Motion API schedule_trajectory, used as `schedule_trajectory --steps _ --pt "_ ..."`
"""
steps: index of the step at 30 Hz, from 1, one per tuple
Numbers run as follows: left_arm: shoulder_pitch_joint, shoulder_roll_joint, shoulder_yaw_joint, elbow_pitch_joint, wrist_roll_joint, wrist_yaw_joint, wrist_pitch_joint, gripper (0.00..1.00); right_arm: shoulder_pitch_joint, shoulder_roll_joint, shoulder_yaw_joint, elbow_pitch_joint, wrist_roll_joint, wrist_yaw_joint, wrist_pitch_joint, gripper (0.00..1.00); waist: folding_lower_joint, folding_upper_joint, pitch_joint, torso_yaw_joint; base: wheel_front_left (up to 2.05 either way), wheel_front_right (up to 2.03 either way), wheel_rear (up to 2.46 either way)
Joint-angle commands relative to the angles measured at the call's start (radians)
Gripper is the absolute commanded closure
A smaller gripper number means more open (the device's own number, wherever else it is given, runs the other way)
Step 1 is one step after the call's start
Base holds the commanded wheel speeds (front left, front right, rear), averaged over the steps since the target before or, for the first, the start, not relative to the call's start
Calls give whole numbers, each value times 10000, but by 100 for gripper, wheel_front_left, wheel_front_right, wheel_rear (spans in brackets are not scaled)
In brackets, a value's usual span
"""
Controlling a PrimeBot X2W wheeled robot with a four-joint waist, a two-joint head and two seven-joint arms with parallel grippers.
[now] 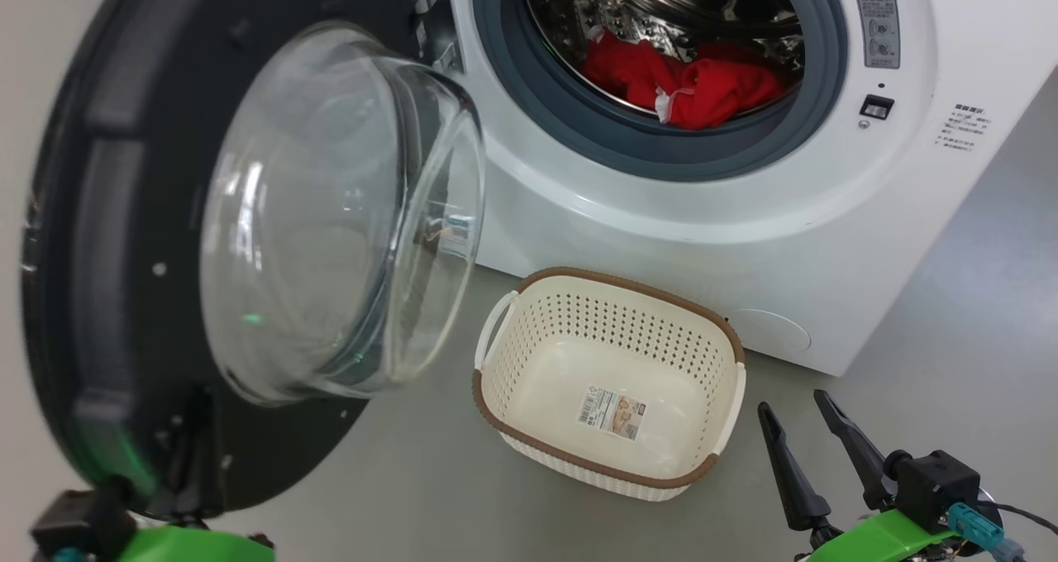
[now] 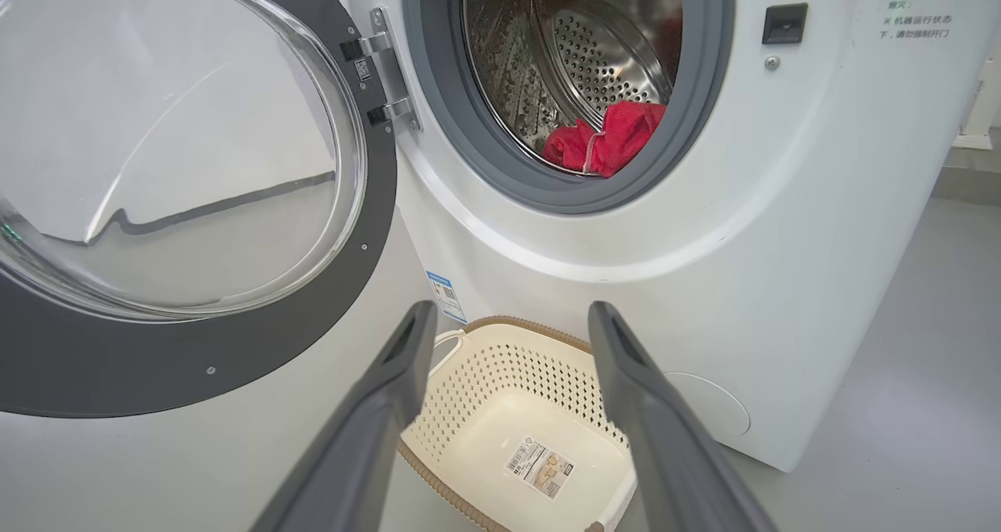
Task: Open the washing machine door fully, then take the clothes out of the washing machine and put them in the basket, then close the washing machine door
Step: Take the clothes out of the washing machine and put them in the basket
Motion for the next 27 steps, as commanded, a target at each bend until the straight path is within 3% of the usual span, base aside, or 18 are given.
schedule_trajectory --steps 1,13,27 --pt "-559 416 750 -110 121 39 -61 100 -437 -147 206 -250 -82 65 -93 0 0 -1 78 -83 0 0 0" --pt "-1755 1077 2634 960 494 -54 -61 100 -718 -295 133 -313 -150 65 -93 0 0 -1 627 -376 0 0 0" --pt "-3312 1953 3918 2543 1022 -160 -61 100 -1036 -548 43 -422 -267 65 -93 0 0 -1 1319 -478 0 0 0"
